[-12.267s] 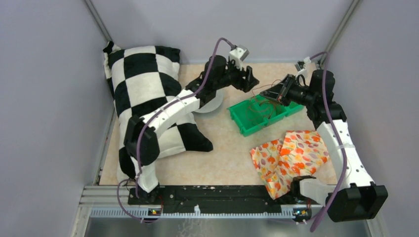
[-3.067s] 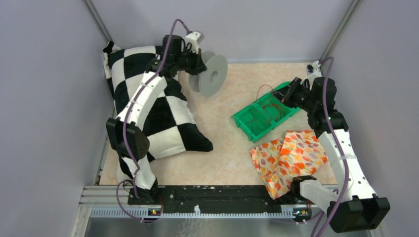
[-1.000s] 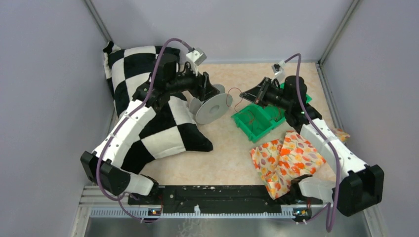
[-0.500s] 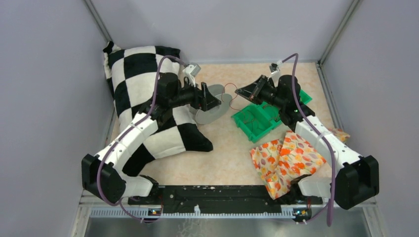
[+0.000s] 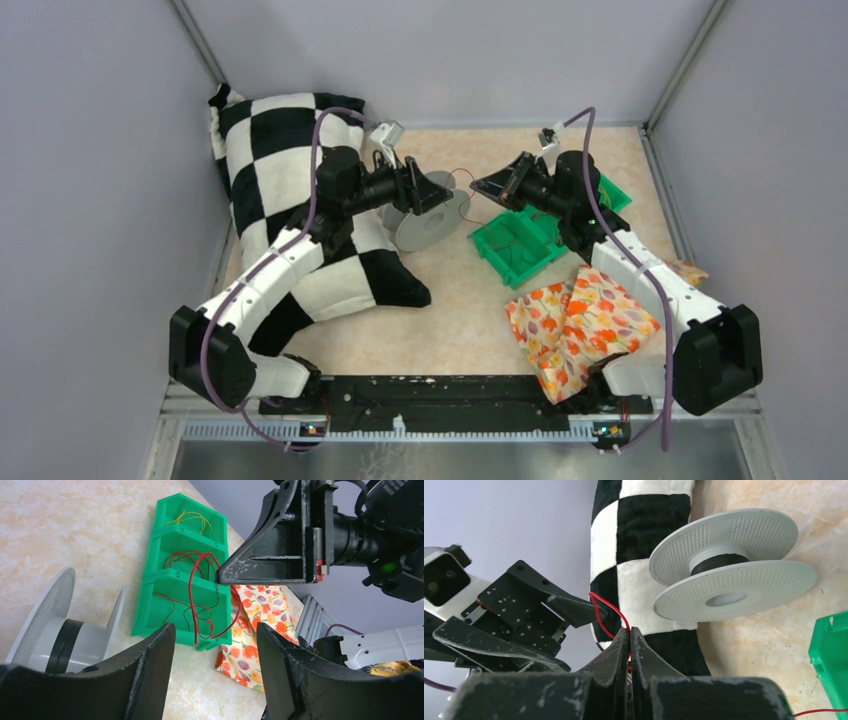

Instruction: Wrap the cables

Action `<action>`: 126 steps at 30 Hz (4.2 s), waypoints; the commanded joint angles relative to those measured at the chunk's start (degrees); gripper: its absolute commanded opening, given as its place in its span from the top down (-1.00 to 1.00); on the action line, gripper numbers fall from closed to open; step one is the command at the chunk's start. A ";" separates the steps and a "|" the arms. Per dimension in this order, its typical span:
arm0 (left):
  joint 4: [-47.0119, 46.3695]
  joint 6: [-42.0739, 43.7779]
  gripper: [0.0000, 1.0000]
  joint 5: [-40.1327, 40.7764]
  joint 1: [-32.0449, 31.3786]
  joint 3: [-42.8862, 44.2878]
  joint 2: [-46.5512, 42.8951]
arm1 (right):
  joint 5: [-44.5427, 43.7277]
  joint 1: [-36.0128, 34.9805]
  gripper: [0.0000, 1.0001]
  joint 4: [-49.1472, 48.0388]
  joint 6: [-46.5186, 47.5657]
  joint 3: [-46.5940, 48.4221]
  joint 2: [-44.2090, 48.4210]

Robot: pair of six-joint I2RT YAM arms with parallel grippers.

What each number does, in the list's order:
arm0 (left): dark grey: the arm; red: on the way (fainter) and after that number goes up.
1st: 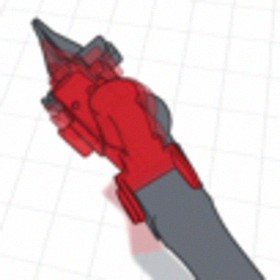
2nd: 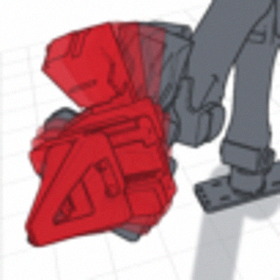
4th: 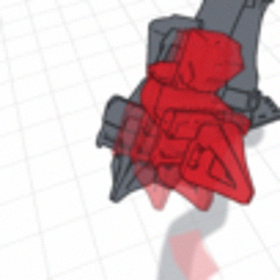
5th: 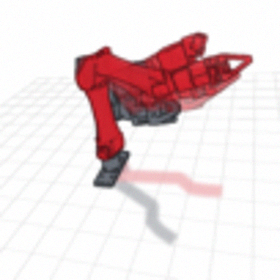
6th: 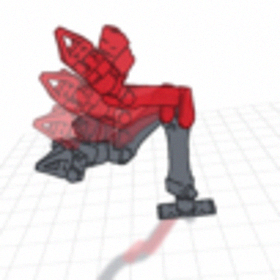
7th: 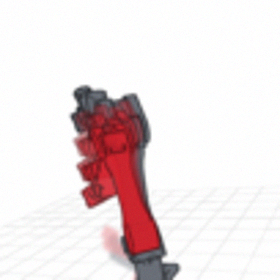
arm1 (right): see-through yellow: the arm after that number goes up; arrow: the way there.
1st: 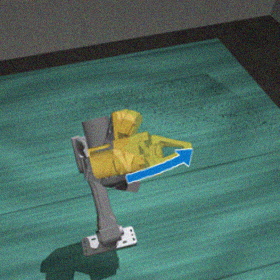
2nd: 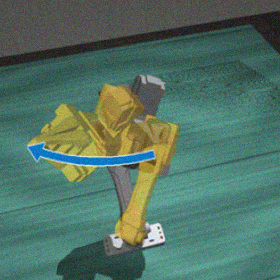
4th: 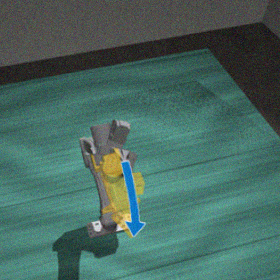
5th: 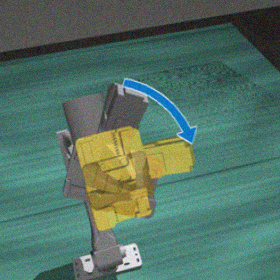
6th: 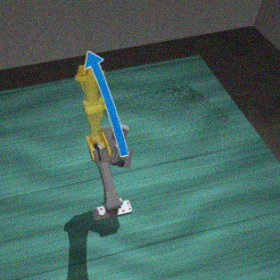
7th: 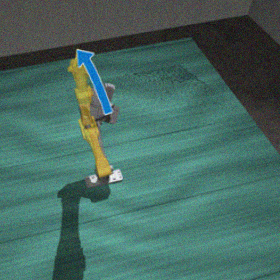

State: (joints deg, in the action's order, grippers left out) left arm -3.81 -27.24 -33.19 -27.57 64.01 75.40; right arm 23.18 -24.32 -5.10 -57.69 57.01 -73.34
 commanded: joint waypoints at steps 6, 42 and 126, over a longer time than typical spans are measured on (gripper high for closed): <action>-1.49 1.82 -0.14 0.31 -0.55 1.20 2.68 | 0.42 -0.98 1.00 -3.38 -0.06 3.61 -0.11; 22.47 18.19 1.00 7.54 4.18 17.45 4.92 | -9.94 -7.94 -0.61 18.24 39.38 3.21 -5.53; 23.71 42.02 1.00 15.47 4.98 5.35 4.22 | -31.18 -13.87 -0.40 33.30 -0.05 22.51 -9.40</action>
State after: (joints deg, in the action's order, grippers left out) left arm 22.52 13.04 -17.56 -22.83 70.46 81.71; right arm 1.89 -33.41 29.17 -43.83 79.18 -84.49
